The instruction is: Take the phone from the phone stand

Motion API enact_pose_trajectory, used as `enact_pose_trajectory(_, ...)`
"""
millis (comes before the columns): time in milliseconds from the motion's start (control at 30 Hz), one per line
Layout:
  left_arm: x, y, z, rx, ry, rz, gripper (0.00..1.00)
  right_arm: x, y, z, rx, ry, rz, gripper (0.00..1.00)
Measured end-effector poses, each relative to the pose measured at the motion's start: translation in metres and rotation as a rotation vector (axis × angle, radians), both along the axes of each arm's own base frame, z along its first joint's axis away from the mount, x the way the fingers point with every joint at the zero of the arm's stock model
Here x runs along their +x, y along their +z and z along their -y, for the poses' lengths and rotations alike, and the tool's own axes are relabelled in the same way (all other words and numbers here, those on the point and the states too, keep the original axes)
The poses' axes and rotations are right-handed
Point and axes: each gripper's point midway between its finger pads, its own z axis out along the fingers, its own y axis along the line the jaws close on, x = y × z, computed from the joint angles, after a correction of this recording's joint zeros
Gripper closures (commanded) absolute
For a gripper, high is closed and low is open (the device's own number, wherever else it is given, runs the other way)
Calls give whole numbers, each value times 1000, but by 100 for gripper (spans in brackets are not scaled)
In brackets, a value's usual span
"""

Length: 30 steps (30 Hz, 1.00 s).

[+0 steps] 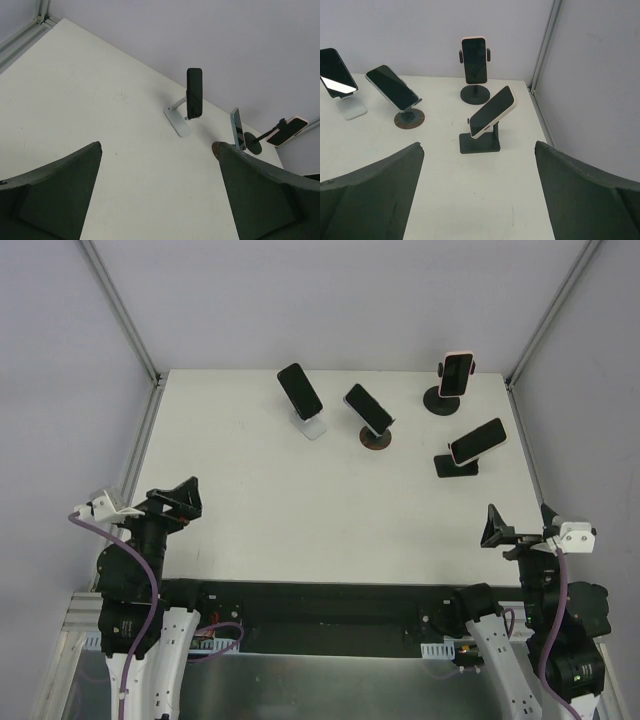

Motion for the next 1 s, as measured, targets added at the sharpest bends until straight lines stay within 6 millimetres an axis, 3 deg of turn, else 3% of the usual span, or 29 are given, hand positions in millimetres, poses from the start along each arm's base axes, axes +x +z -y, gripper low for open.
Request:
enact_pose_trajectory(533, 16, -18, 21, 1, -114, -108, 1, 4, -10, -4, 31, 11, -28, 4)
enact_pose_trajectory(767, 41, -37, 38, -4, -212, -261, 1, 8, -19, -16, 80, 62, -50, 4)
enact_pose_trajectory(1000, 83, -57, 62, -24, -351, -375, 1, 13, -27, -26, 116, 102, -69, 4)
